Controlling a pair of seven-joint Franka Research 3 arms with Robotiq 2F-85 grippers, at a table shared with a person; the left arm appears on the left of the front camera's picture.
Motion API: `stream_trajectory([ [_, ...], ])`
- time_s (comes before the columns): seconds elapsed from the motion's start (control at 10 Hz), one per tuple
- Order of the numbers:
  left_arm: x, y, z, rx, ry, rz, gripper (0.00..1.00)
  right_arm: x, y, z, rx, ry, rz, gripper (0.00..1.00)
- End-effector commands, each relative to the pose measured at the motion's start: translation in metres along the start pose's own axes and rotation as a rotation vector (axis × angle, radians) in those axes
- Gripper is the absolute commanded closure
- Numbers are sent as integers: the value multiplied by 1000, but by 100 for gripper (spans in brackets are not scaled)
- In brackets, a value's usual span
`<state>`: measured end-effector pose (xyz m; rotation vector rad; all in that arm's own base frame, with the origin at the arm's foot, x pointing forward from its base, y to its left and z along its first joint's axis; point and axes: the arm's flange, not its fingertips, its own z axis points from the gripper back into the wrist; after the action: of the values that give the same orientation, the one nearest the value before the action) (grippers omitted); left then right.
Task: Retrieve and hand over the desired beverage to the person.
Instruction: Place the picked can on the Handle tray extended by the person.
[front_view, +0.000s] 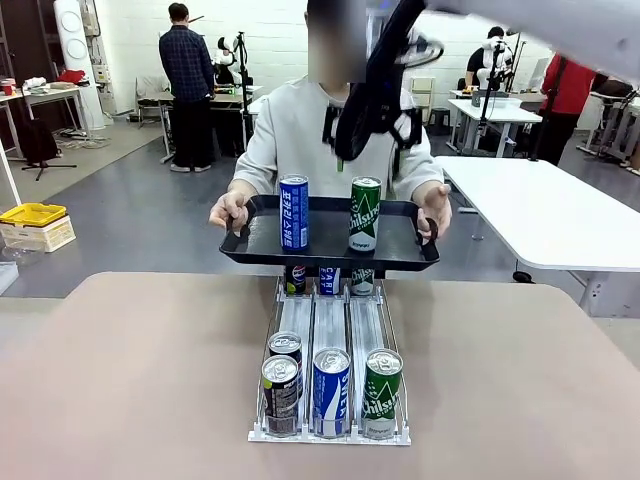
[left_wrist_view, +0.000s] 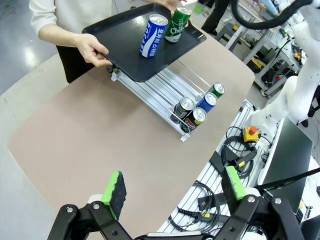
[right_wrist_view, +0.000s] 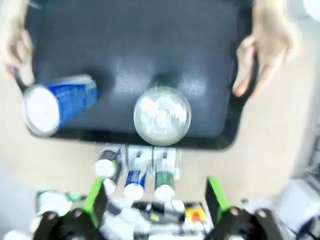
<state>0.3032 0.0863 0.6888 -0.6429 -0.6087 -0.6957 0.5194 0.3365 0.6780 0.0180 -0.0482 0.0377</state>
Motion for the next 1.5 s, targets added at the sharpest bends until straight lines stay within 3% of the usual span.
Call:
stream_trajectory([
  [0.0,0,0,1,-15,-13,-23,0,-49,-39,16,58,-28,4,0],
  [0.3,0,0,1,-15,-13,-23,0,-114,-82,-13,96,-41,71,0],
  [0.6,0,0,1,-15,-13,-23,0,-149,-112,-53,128,-49,91,0],
  [0.9,0,0,1,-15,-13,-23,0,-148,-118,-67,164,4,36,0],
  [1.0,0,0,1,-15,-13,-23,0,-147,-115,-63,101,-16,54,0],
  [1.4,0,0,1,-15,-13,-23,0,-147,-115,-63,101,-16,54,0],
])
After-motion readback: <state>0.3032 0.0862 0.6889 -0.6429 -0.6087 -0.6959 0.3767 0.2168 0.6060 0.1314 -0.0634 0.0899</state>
